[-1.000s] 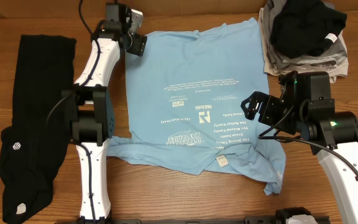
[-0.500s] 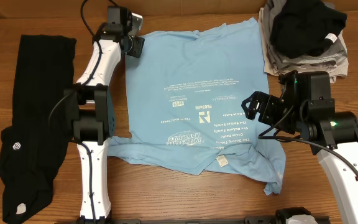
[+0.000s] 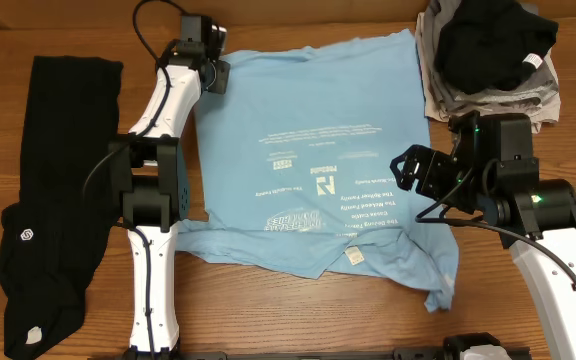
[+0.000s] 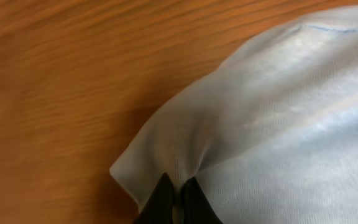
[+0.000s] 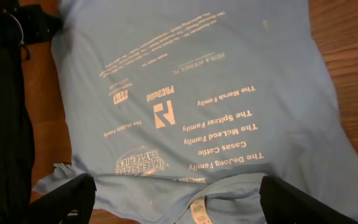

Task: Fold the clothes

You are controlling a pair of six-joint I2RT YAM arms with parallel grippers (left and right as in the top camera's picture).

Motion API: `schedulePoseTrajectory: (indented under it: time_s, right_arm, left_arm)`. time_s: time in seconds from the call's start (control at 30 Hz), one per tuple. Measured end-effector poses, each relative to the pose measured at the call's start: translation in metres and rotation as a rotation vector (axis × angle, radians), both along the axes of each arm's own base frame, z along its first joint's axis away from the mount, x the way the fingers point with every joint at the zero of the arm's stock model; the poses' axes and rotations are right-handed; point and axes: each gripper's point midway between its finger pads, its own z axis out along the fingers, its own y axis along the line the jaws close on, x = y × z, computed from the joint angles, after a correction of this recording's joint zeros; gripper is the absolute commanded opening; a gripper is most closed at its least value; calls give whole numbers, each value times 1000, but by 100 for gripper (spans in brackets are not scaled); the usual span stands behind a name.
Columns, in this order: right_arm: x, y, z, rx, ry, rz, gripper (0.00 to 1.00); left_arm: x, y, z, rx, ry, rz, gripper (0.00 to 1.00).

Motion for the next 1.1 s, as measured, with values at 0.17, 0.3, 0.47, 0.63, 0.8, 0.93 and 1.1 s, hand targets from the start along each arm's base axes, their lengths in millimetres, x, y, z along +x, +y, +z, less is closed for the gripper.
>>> schedulePoseTrajectory:
  time_s: [0.17, 0.3, 0.47, 0.63, 0.8, 0.93, 1.1]
  right_arm:
    - [4, 0, 0, 1, -8, 0, 87]
    - [9, 1, -12, -3, 27, 0, 85]
    - [21, 2, -42, -5, 123, -17, 83]
    - [30, 2, -89, -16, 263, -42, 79]
    - [27, -1, -136, -42, 421, -79, 70]
    - [18, -6, -148, -60, 489, -113, 58]
    - [12, -8, -149, -68, 523, -139, 38]
  left_arm:
    - [-22, 56, -2, 54, 83, 191, 4]
    - [-53, 128, -4, 63, 173, 367, 4]
    - [-100, 201, -5, 68, 292, 527, 5]
    - [-140, 219, -6, 95, 427, 582, 23]
    - [-159, 213, -2, 89, 514, 577, 59]
    - [-163, 198, 2, -13, 560, 559, 68]
    - [-145, 176, 23, -138, 539, 517, 72]
